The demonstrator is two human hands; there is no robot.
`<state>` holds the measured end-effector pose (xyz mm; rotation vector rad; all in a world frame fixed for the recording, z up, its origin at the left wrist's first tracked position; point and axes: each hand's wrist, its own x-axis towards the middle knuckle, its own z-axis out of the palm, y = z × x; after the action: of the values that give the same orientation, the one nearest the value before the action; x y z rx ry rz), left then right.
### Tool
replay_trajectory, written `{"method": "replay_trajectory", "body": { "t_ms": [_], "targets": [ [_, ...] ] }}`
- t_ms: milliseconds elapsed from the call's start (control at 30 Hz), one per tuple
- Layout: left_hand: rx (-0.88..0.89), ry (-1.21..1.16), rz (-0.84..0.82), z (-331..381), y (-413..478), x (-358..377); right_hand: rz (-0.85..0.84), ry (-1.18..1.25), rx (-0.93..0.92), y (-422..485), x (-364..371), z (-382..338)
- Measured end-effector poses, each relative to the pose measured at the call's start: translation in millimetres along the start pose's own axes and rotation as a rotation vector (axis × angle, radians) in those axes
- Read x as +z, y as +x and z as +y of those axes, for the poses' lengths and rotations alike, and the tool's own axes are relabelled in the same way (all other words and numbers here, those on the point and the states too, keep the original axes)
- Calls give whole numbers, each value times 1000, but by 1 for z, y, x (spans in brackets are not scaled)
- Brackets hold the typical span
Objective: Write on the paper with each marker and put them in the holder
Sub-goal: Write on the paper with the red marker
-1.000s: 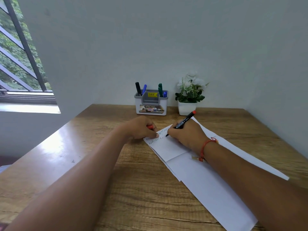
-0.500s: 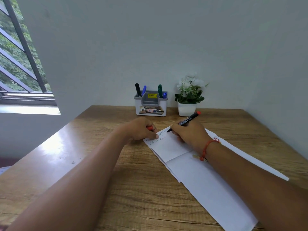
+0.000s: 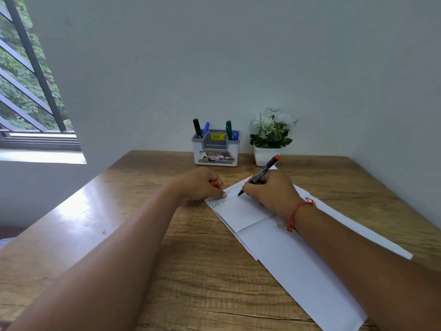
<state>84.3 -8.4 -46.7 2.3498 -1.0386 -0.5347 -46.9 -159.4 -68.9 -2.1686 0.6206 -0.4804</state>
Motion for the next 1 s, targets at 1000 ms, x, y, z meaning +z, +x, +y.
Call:
{"method": "replay_trajectory", "body": {
  "t_ms": [1000],
  "targets": [
    [-12,-7,3,-1,1,1,75,-55,18,2,1,1]
  ]
}}
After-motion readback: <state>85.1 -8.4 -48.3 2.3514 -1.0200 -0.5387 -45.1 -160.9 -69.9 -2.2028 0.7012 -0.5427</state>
